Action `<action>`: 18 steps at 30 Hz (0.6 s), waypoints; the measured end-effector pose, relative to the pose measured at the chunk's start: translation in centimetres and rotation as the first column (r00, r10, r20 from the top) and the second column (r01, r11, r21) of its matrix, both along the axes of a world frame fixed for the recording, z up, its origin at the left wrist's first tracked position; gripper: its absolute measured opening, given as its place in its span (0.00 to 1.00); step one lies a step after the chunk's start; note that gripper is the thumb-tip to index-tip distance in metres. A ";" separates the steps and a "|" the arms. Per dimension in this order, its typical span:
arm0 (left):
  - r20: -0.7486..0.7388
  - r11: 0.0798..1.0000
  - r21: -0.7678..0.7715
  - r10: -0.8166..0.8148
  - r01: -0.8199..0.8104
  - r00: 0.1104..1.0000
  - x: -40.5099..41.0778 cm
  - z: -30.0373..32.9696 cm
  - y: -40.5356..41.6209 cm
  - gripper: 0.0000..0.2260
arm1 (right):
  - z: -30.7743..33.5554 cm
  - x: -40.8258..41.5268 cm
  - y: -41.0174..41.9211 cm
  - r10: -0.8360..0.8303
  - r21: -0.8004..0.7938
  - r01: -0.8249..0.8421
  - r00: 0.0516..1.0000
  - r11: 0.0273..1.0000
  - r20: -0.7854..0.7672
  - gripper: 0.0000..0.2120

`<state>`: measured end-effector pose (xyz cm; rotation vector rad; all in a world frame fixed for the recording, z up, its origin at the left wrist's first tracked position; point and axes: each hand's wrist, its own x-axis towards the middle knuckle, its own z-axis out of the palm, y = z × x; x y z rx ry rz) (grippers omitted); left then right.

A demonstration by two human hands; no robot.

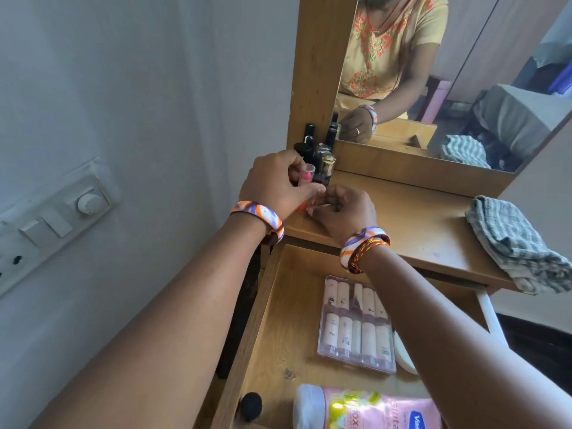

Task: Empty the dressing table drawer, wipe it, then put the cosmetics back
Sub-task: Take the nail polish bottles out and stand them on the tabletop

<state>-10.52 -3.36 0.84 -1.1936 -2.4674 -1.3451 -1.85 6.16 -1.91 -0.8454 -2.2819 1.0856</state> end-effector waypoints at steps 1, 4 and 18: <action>-0.009 1.000 -0.009 0.012 -0.012 1.000 0.1 -0.2 0.0 0.15 | 0.0 0.0 0.0 0.000 -0.006 0.000 1.000 1.000 0.001 0.07; -0.010 0.998 -0.028 0.047 -0.047 0.999 0.4 -0.8 -0.1 0.18 | 0.1 -0.1 0.0 -0.010 -0.022 0.010 1.000 1.000 0.005 0.07; 0.175 0.980 0.024 0.191 -0.198 0.966 0.7 -2.7 0.5 0.13 | -0.1 -1.0 0.4 -0.093 -0.071 0.094 0.996 0.993 0.019 0.09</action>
